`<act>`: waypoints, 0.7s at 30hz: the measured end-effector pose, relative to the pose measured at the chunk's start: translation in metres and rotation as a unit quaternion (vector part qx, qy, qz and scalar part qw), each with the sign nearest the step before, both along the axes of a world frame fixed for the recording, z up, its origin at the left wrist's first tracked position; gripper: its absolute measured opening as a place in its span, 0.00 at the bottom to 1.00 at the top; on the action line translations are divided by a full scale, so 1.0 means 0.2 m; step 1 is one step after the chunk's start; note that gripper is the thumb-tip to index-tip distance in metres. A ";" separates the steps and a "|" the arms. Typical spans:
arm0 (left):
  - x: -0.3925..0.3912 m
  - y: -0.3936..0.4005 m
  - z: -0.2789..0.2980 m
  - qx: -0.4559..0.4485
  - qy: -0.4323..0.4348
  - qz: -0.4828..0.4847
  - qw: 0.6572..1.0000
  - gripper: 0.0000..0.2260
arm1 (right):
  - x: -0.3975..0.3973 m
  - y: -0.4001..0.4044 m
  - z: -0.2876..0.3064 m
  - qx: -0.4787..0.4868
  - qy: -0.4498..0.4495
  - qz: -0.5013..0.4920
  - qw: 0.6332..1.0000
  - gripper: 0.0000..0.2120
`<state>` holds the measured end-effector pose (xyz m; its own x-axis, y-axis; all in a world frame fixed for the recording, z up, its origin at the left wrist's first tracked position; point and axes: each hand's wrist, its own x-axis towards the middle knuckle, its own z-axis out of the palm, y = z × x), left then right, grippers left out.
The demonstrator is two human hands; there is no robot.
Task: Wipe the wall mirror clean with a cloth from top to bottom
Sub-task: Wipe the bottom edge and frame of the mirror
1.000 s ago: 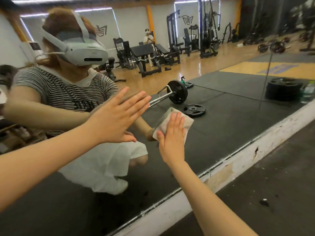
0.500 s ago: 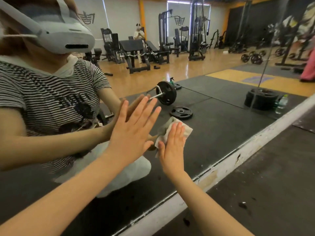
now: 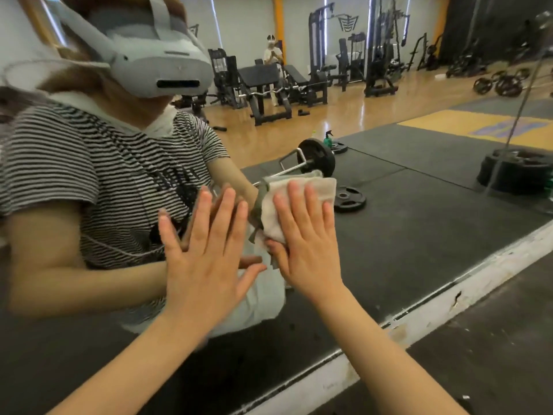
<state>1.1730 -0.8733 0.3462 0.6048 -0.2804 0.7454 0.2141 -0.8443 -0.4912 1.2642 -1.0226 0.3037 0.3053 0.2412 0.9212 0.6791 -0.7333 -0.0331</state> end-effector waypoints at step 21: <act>0.17 -0.31 -0.28 0.024 0.031 0.011 0.999 0.44 | 0.19 -0.23 -1.14 0.132 0.059 -0.028 0.989 0.27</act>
